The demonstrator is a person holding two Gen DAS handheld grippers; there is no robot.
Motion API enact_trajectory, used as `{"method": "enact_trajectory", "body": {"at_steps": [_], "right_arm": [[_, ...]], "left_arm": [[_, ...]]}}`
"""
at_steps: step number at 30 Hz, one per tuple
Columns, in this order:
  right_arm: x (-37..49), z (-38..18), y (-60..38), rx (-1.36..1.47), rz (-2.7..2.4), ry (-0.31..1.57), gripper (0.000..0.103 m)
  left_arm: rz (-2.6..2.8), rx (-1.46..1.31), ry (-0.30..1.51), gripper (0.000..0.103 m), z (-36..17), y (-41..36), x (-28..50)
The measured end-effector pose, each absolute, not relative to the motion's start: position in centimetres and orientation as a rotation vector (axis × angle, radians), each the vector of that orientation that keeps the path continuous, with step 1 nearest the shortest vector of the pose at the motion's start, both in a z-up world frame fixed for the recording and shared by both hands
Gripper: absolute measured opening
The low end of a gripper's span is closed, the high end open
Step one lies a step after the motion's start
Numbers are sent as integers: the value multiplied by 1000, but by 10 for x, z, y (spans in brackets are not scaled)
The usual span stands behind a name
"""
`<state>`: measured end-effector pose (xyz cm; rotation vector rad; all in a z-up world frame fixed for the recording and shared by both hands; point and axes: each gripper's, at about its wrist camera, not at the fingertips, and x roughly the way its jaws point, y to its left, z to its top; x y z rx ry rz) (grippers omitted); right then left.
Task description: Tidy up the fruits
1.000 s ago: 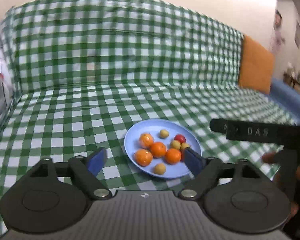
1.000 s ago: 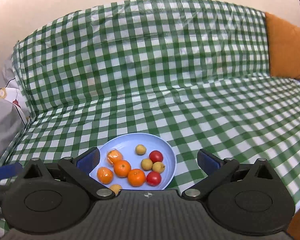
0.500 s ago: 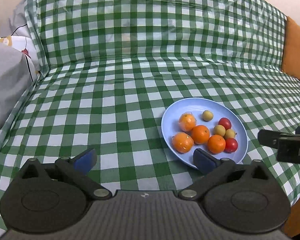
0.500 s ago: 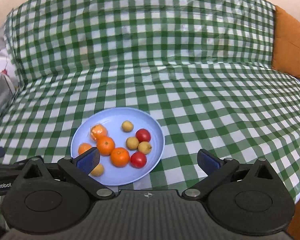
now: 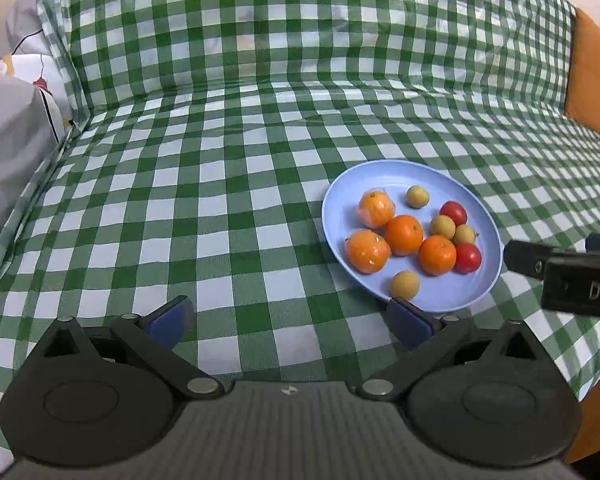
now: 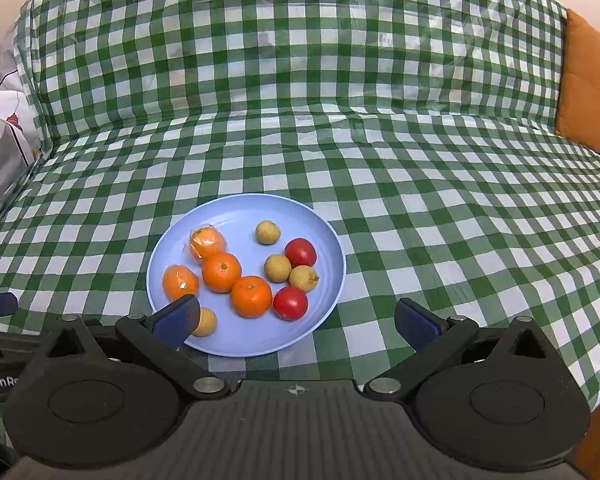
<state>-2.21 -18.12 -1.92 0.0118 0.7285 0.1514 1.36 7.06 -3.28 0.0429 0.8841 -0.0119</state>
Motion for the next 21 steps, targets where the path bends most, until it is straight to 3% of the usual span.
{"method": "enact_trajectory", "body": {"at_steps": [21], "right_arm": [[-17, -23, -165, -30, 234, 718, 102]], "left_arm": [[-24, 32, 875, 103, -33, 64, 13]]}}
